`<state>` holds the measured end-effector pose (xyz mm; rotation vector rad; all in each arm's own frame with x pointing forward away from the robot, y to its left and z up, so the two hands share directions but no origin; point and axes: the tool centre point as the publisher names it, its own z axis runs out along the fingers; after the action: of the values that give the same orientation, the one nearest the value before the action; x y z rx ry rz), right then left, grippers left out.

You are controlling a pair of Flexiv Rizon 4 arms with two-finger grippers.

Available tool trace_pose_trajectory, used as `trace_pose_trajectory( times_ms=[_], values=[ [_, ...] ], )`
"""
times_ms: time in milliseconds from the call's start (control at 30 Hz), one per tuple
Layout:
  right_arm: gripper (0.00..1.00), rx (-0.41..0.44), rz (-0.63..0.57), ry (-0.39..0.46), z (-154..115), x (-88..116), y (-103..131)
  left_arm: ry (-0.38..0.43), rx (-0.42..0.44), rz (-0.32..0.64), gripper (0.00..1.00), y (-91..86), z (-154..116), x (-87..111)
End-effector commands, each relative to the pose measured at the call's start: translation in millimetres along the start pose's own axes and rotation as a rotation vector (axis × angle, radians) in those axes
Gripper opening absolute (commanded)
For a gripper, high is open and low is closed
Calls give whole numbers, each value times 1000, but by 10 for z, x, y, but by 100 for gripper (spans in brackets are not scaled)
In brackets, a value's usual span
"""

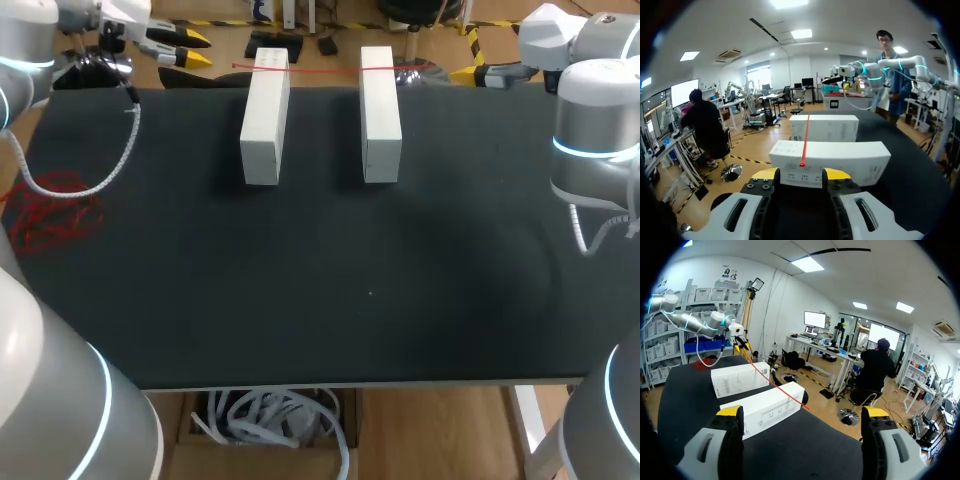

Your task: Grab the tape and strap the tape.

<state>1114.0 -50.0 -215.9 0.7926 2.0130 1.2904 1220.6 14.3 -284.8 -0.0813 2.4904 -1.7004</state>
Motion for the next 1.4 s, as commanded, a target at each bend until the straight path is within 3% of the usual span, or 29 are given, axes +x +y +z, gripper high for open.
trace_pose_trajectory(
  times_ms=[33, 533, 1267, 1400],
  values=[
    [100, -1, 0, 0, 1, 0, -3, 412, 16, -1, 35, 77, 82, -78],
    [100, -1, 0, 0, 1, 0, -3, 488, 39, 14, 31, 139, 328, -72],
    [100, -1, 0, 0, 1, 0, -3, 550, 54, 40, 19, 148, 449, -69],
    [100, -1, 0, 0, 1, 0, -3, 555, 53, 40, 22, 150, 453, -71]
  ],
)
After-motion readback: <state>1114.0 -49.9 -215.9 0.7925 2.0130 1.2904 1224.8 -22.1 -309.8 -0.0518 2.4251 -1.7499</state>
